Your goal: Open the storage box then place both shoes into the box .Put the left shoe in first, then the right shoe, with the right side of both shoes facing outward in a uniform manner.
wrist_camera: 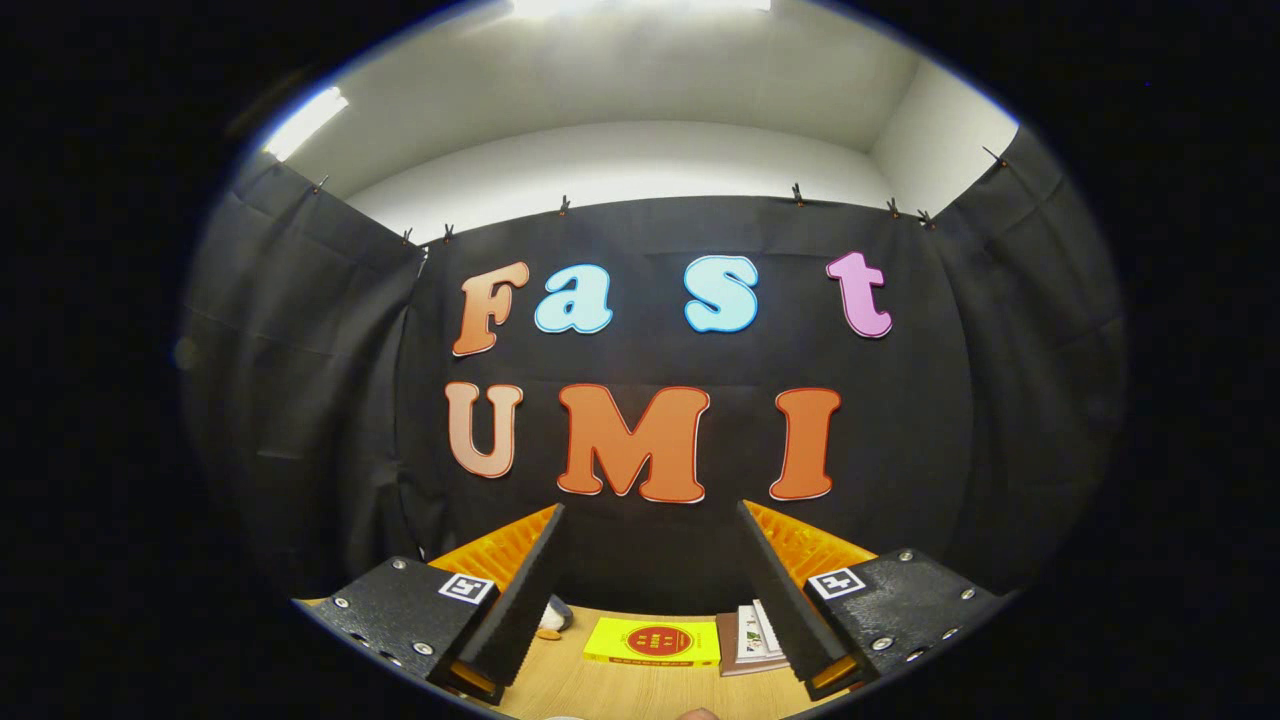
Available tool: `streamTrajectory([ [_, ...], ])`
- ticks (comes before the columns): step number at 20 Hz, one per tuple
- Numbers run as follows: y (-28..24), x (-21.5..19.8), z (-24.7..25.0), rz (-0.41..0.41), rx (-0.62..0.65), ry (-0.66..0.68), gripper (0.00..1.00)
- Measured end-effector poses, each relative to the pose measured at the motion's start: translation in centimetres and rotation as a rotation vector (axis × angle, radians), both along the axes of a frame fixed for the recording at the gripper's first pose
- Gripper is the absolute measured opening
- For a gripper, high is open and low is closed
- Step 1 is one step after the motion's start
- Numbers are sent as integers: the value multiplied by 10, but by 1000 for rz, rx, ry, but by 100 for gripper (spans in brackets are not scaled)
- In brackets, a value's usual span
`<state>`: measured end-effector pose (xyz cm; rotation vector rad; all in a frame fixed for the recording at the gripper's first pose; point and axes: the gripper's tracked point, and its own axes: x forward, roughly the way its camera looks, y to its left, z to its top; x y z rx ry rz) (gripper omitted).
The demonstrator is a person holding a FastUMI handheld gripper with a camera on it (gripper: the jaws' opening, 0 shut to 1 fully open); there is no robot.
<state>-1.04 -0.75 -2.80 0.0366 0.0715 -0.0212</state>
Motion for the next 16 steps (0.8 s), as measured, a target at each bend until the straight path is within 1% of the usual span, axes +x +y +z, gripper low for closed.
streamTrajectory([
  [2,3,-2,-8,3,15,15,98],
  [5,13,-9,-33,34,14,83,98],
  [7,21,-13,-51,51,36,130,98],
  [11,52,-25,-93,129,118,251,98],
  [14,72,-32,-115,175,108,306,98],
  [16,89,-38,-135,208,125,356,98],
])
